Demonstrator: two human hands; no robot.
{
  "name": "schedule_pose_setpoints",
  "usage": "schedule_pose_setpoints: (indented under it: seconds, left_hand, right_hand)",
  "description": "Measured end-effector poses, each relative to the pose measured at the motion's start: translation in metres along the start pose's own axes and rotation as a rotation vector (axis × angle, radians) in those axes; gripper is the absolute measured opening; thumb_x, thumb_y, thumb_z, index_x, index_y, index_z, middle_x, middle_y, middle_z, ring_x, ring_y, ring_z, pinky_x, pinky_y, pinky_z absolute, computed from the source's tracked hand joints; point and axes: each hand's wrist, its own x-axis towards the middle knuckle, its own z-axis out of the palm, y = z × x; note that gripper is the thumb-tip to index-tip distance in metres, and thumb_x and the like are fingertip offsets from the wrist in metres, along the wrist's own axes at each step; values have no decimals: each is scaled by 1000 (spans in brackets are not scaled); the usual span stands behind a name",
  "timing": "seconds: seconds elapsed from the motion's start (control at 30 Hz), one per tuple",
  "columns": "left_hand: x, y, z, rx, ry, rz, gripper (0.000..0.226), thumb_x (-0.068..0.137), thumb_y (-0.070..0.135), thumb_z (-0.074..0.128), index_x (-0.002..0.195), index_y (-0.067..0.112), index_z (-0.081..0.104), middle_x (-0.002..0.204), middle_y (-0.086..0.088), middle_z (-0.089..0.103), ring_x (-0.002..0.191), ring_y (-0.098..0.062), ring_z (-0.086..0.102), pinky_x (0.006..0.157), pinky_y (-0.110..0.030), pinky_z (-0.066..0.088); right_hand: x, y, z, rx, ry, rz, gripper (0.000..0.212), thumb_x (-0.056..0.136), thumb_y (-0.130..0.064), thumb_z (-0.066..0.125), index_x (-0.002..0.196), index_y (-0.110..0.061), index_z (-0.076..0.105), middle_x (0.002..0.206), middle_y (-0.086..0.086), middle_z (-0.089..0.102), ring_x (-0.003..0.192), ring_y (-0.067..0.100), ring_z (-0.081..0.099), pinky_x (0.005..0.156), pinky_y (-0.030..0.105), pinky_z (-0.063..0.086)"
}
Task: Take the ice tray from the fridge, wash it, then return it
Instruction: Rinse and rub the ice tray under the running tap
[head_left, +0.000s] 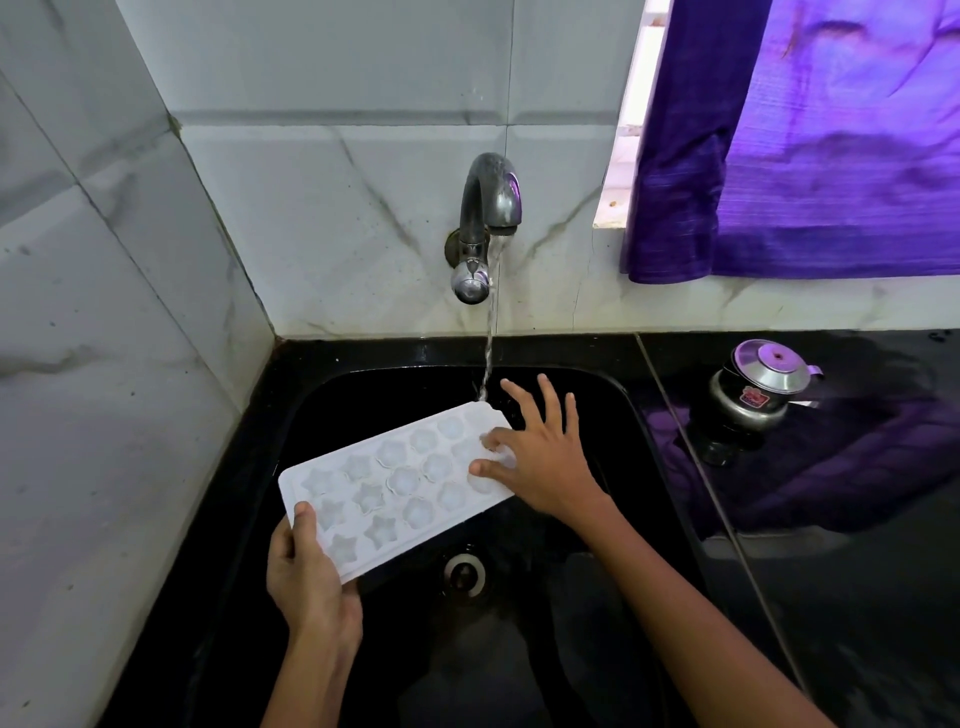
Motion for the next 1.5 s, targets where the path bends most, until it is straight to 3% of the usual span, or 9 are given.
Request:
schedule_pose_setpoints:
  seconds: [0.23, 0.37, 0.53, 0.73, 0.93, 1.1, 1.23, 1.37, 1.5]
  left_hand:
    - [-2, 3, 2, -10, -50, -11, 11, 97, 32, 51, 95, 28, 61, 97, 3, 68, 85, -16, 67, 57, -27, 57]
    - [-1, 2, -1, -32, -61, -35, 12, 97, 32, 51, 98, 27, 62, 102, 0, 68, 87, -17, 67, 57, -28, 55]
    - [-2, 1, 1, -57, -73, -77, 15, 97, 32, 50, 102, 24, 62, 113, -6, 67, 94, -23, 67, 60, -30, 60]
    - [-4, -1, -1, -60, -64, -122, 17, 96, 34, 52, 106, 24, 62, 117, -8, 66, 101, -28, 65, 77, -42, 55]
    - [-4, -2, 4, -81, -99, -125, 25, 96, 35, 51, 117, 23, 59, 113, -6, 68, 97, -26, 67, 70, -39, 57]
    - [0, -2, 1, -87, -96, -153, 35, 96, 38, 51, 126, 20, 56, 119, -9, 66, 103, -30, 65, 89, -50, 52]
    - [0, -3, -1, -71, -116, -139, 36, 98, 38, 47, 127, 19, 55, 117, -8, 67, 102, -29, 66, 80, -44, 55]
    - [4, -3, -3, -95, -118, -180, 37, 98, 39, 44, 128, 20, 54, 116, -8, 68, 98, -26, 67, 74, -40, 55]
    - [4, -5, -2, -141, -93, -203, 39, 98, 41, 44, 130, 20, 54, 118, -5, 67, 97, -21, 68, 61, -30, 56]
  right_hand:
    - [2, -3, -4, -52, -15, 17, 50, 84, -69, 42, 119, -38, 60, 160, -5, -8, 142, 30, -25, 111, 55, -18]
    - [3, -5, -11, -94, 121, 74, 52, 71, -77, 49, 101, -40, 70, 159, -7, 3, 143, 30, -20, 108, 55, -21]
    - [1, -8, -1, -227, 228, 9, 61, 75, -78, 29, 96, -40, 72, 158, 5, 19, 142, 36, -9, 107, 62, -13]
    - [1, -8, -9, -128, 173, 130, 50, 69, -75, 56, 97, -37, 72, 160, -3, 3, 141, 33, -24, 104, 55, -25]
    - [0, -7, -6, -160, 82, 118, 52, 81, -72, 42, 118, -42, 62, 159, -2, -9, 139, 33, -30, 102, 56, -27]
    - [2, -9, -12, -79, 122, 139, 52, 77, -75, 46, 116, -43, 62, 159, -4, -6, 140, 32, -26, 105, 55, -22]
    - [5, -9, -10, -88, 88, 96, 49, 79, -72, 47, 113, -40, 64, 159, -3, -8, 140, 31, -27, 107, 57, -19]
    - [5, -9, -6, 105, 328, 169, 47, 61, -74, 65, 86, -35, 71, 155, -7, 15, 143, 26, -9, 110, 49, -8]
    - [-3, -9, -1, 181, 458, 115, 44, 69, -73, 55, 81, -31, 61, 148, -4, 30, 141, 22, 4, 109, 41, 2]
